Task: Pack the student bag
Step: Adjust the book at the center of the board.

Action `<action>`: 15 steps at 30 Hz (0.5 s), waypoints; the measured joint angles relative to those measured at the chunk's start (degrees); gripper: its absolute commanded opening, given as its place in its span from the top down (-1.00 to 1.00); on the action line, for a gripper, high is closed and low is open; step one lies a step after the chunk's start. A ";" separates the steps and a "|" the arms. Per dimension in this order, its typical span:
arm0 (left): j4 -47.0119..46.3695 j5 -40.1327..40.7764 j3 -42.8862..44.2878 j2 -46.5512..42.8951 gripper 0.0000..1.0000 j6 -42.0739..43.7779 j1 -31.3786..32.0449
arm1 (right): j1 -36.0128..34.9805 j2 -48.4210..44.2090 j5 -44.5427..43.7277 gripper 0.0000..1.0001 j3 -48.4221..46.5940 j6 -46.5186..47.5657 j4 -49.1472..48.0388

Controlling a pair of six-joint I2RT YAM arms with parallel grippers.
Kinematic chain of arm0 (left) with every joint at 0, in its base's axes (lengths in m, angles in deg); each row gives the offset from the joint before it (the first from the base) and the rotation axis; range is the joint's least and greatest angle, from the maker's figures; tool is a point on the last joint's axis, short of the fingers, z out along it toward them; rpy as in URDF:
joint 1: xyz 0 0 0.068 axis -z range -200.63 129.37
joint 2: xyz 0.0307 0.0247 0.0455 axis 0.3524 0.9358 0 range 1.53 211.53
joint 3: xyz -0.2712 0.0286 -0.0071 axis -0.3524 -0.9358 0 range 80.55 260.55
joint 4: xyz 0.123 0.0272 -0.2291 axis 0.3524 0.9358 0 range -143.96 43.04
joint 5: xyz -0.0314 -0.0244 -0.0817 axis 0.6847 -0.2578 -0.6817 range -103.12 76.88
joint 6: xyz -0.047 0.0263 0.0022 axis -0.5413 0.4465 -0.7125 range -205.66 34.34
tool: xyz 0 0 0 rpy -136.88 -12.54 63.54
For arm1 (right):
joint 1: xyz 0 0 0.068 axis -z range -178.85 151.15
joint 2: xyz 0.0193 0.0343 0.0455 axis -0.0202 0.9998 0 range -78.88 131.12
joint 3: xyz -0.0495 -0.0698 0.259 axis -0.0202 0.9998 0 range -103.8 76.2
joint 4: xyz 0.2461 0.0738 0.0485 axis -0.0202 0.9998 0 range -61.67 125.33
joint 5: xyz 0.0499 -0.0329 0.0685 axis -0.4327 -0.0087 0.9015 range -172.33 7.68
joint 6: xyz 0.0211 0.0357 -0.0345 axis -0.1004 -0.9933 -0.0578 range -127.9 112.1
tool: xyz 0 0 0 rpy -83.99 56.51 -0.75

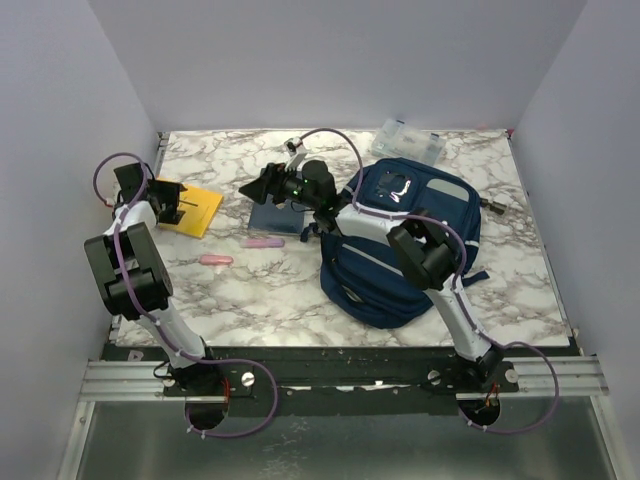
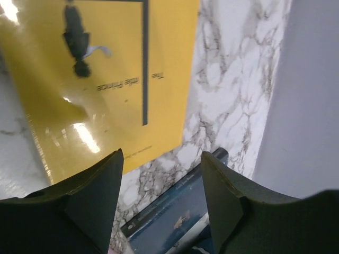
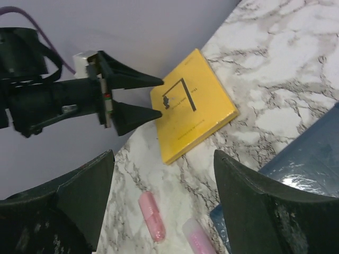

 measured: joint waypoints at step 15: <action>-7.78 1.33 22.34 10.51 -0.39 20.68 1.66 | 0.00 -13.03 1.79 -0.57 13.27 5.03 4.74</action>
